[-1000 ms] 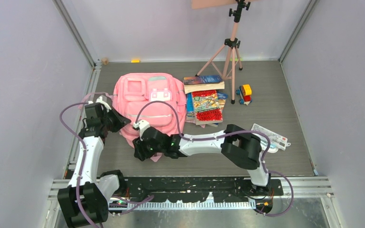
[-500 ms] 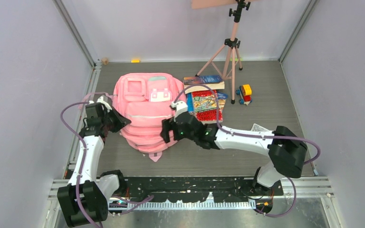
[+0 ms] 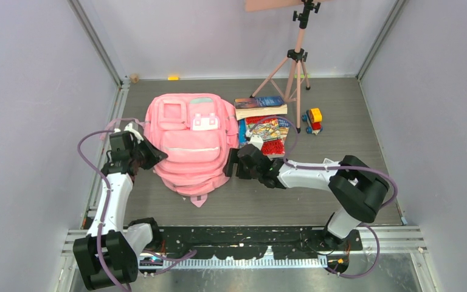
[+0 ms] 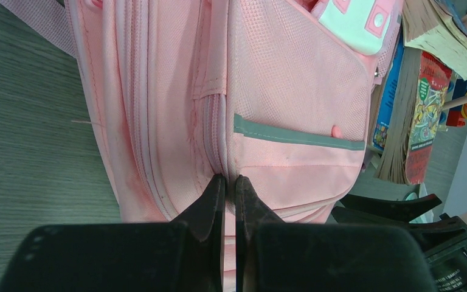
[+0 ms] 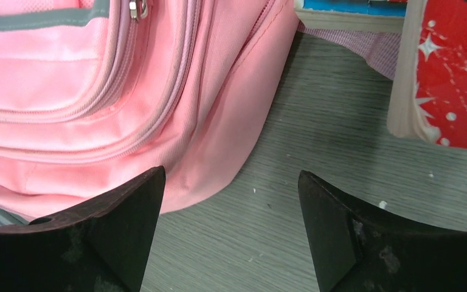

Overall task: Pack the student bag
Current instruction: Unzip the student bag at the center of the board.

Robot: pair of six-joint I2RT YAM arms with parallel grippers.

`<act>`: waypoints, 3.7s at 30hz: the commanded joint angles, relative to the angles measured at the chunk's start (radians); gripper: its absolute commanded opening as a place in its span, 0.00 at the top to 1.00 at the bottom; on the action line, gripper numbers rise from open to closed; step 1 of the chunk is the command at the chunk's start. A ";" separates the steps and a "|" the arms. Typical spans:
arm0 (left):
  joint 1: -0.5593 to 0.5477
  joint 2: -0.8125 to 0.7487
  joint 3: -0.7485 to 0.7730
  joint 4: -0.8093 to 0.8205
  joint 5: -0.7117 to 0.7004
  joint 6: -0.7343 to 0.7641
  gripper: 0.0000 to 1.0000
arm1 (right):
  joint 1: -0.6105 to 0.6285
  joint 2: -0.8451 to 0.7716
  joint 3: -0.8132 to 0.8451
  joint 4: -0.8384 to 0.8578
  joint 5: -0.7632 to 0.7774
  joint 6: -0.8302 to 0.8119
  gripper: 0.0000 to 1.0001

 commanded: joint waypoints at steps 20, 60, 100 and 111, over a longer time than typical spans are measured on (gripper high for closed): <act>-0.022 0.003 0.050 0.009 0.061 0.031 1.00 | 0.004 0.251 0.014 0.408 0.093 0.257 0.22; -0.675 -0.134 -0.100 0.172 -0.291 -0.005 0.45 | -0.315 0.134 0.488 -0.046 0.011 -0.119 1.00; -0.675 0.049 -0.176 0.413 -0.414 0.002 0.95 | -0.319 0.089 0.463 -0.038 -0.011 -0.136 1.00; -0.671 -0.003 -0.128 0.242 -0.489 -0.018 1.00 | -0.341 -0.029 0.463 -0.157 0.113 -0.253 1.00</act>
